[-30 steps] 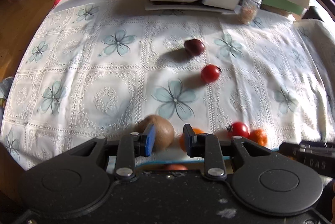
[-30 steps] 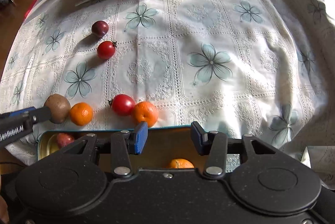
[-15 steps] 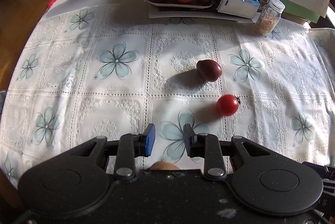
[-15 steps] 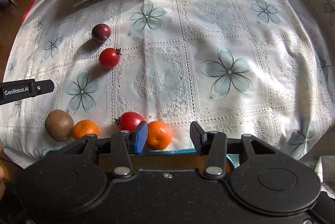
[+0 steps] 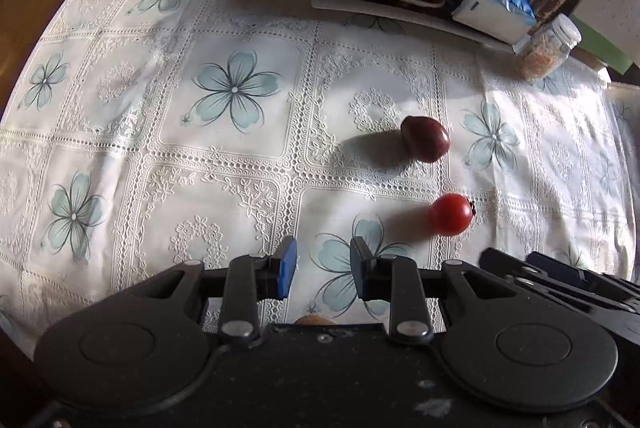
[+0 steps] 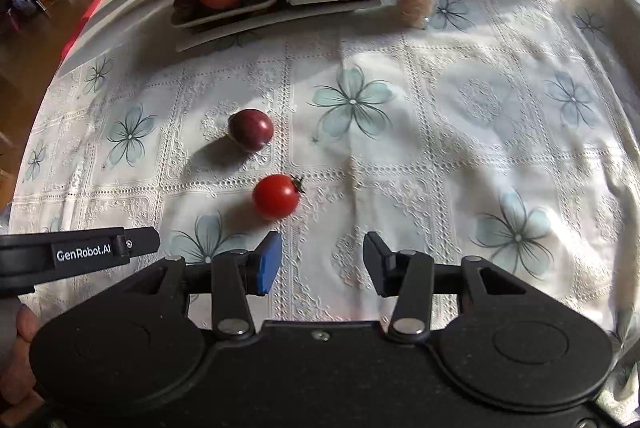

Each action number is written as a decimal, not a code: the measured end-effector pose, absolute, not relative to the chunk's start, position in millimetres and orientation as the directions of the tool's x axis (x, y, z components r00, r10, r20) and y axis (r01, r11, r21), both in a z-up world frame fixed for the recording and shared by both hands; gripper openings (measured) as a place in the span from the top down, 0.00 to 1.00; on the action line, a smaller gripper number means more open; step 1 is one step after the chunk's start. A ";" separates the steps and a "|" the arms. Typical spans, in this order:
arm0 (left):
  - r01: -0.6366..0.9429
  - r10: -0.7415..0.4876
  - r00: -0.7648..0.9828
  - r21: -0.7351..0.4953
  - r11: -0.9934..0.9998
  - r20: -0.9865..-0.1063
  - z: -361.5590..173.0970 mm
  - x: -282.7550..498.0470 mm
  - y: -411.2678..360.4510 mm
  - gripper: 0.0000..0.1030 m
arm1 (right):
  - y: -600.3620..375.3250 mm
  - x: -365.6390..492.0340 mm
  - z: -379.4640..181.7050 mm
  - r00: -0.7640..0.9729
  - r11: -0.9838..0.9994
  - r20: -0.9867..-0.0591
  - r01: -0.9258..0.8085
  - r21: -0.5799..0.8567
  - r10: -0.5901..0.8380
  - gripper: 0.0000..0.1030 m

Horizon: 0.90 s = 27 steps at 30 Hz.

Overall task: Organize fruits
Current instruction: 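Grasp the red tomato with the right tool while the left tool approaches the dark red plum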

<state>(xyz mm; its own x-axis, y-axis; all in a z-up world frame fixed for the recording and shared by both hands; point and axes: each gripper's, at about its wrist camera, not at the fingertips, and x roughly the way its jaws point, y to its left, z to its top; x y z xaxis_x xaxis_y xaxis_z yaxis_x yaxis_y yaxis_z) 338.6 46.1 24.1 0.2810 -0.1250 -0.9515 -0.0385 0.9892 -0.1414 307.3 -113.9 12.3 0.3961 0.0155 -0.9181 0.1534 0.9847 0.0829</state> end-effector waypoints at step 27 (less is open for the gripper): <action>-0.155 -0.103 0.275 -0.150 0.977 -0.956 27.8 343.2 72.1 0.72 | -84.1 353.4 -32.5 0.355 0.984 -0.934 0.176 0.029 -0.036 0.49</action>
<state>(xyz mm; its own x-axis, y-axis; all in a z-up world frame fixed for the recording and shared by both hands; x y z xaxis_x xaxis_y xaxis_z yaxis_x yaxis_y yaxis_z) 343.2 72.1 27.8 0.2750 -0.1031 -0.9559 -0.1546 0.9765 -0.1498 353.4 -84.1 -32.5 0.3553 -0.0360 -0.9341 0.1756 0.9840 0.0289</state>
